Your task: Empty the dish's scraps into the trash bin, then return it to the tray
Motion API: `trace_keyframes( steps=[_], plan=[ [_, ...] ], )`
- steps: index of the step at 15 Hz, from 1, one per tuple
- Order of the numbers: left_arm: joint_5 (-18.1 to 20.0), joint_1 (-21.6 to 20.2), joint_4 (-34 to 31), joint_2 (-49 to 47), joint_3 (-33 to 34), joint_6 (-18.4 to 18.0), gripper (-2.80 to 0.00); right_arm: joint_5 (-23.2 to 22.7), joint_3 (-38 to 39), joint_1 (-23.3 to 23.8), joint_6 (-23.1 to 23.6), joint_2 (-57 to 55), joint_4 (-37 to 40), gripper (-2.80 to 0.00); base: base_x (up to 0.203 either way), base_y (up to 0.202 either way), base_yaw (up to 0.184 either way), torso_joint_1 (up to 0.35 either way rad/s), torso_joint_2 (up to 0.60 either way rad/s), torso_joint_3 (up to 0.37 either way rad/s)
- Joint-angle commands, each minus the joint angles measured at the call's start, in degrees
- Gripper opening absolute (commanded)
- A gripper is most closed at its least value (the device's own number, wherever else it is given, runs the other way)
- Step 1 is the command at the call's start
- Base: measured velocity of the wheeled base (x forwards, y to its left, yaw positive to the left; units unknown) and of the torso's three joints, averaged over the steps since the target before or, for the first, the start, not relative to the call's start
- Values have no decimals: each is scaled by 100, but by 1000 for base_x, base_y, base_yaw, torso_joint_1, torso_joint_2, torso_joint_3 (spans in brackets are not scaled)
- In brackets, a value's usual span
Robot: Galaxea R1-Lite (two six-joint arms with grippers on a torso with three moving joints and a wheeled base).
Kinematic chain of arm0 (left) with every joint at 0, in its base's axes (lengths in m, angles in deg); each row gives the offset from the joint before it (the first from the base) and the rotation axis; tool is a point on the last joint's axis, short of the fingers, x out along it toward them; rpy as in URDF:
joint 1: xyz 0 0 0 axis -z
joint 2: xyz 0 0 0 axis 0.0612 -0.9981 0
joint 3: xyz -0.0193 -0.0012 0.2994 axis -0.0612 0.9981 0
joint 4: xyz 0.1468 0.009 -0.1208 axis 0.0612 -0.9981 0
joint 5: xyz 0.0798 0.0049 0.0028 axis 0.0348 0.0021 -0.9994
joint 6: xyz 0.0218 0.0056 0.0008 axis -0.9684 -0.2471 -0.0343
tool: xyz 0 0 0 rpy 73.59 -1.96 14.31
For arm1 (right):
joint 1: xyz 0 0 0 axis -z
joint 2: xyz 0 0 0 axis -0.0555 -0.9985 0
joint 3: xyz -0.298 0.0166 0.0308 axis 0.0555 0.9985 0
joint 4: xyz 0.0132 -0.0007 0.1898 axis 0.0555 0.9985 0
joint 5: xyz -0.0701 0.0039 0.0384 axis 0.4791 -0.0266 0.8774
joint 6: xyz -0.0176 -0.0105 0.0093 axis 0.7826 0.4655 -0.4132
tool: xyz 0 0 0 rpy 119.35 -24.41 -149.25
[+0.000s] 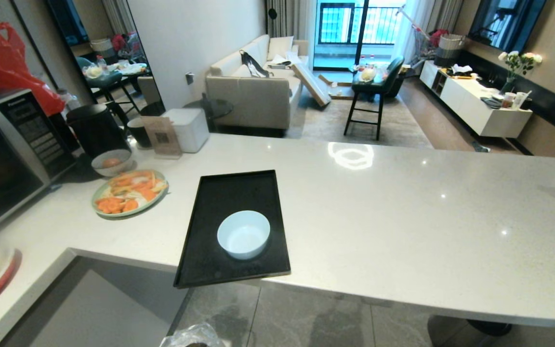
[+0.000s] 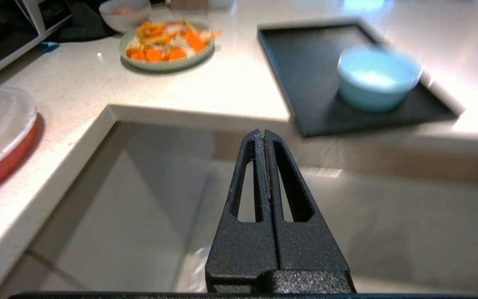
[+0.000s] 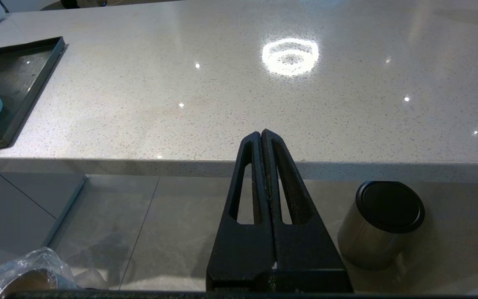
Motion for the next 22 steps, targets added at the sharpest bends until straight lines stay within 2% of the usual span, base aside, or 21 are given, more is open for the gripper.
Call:
trace_keyframes(
  steps=[1,6,22],
  plan=[
    [-8,-1,-147,16,-45,-284,-280,2,0,-1,-5,2,-5,-280,0,0,0,0,0,0],
    [-17,-1,29,16,7,-248,-280,2,0,-1,-5,2,-5,-280,0,0,0,0,0,0],
    [-35,-1,29,16,7,-214,-280,2,0,-1,-8,-6,-5,-280,0,0,0,0,0,0]
  ],
)
